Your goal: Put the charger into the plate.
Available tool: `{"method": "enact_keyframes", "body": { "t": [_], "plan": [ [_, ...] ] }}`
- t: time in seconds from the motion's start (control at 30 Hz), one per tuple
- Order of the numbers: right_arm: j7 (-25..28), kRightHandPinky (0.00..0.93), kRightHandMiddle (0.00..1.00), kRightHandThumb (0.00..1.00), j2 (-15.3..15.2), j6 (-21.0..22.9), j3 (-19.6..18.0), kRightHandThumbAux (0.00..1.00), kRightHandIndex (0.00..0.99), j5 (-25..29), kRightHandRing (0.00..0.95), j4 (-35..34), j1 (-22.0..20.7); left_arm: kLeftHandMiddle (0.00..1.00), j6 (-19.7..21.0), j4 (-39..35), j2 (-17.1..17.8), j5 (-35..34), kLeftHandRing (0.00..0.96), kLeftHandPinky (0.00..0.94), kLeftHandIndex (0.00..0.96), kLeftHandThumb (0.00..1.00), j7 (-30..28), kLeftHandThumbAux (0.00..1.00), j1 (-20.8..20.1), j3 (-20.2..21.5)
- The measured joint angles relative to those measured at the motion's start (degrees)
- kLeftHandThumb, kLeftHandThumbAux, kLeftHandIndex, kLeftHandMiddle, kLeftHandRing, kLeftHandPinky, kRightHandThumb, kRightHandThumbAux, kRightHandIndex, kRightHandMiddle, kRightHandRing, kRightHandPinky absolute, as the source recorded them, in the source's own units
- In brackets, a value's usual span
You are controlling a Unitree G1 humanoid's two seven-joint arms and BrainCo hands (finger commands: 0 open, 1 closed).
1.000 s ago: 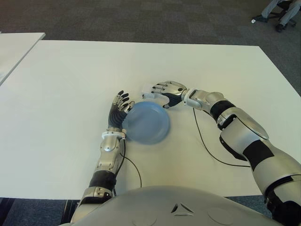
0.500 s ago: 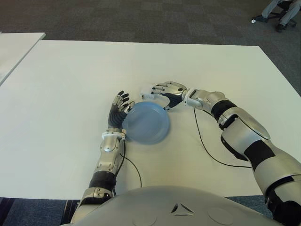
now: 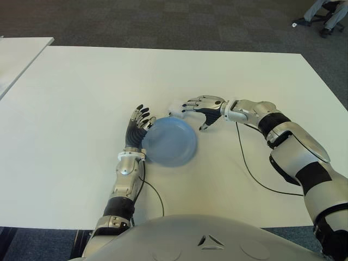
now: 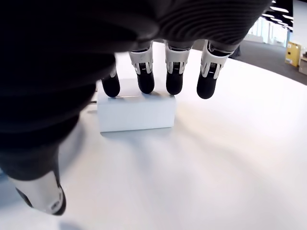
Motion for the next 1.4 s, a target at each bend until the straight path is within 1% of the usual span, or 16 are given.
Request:
{"method": "enact_keyframes", "body": {
  "t": [0.13, 0.43, 0.6, 0.73, 0.9, 1.3, 1.4],
  "plan": [
    [1.13, 0.000, 0.001, 0.000, -1.88, -1.28, -0.37, 0.675, 0.000, 0.55, 0.008, -1.61, 0.62, 0.186, -0.20, 0.60, 0.25, -0.25, 0.191, 0.217, 0.106, 0.000, -0.02, 0.590, -0.34, 0.33],
    [2.23, 0.000, 0.015, 0.000, -5.82, -4.30, -1.60, 0.585, 0.000, 1.21, 0.020, -4.61, 2.24, 0.181, -0.80, 1.55, 0.55, -0.38, 0.186, 0.207, 0.104, 0.000, -0.06, 0.591, -0.72, 0.78],
    [2.91, 0.000, 0.018, 0.000, -7.80, -5.62, -1.92, 0.562, 0.000, 1.03, 0.022, -5.77, 2.34, 0.167, -0.83, 1.73, 0.79, -0.37, 0.174, 0.195, 0.092, 0.000, -0.06, 0.586, -0.91, 1.09],
    [3.53, 0.000, 0.021, 0.000, -9.67, -6.60, -1.98, 0.560, 0.000, 0.85, 0.024, -6.98, 2.49, 0.168, -0.80, 1.85, 0.87, -0.36, 0.177, 0.204, 0.092, 0.000, -0.06, 0.585, -1.01, 1.21],
    [4.17, 0.000, 0.022, 0.000, -11.37, -6.82, -2.35, 0.562, 0.000, 0.88, 0.027, -8.48, 3.17, 0.169, -0.78, 2.28, 1.03, -0.37, 0.177, 0.203, 0.095, 0.000, -0.06, 0.586, -1.26, 1.36],
    [3.87, 0.000, 0.033, 0.000, -16.20, -7.67, -4.92, 0.586, 0.000, 0.96, 0.039, -14.07, 7.67, 0.165, -0.97, 3.39, 1.47, -0.57, 0.171, 0.199, 0.093, 0.000, -0.08, 0.586, -2.05, 1.64],
    [3.88, 0.000, 0.032, 0.000, -17.88, -8.22, -5.67, 0.588, 0.000, 0.93, 0.038, -16.04, 8.99, 0.169, -1.07, 3.64, 1.59, -0.57, 0.175, 0.203, 0.095, 0.000, -0.09, 0.584, -2.24, 1.64]
  ]
}}
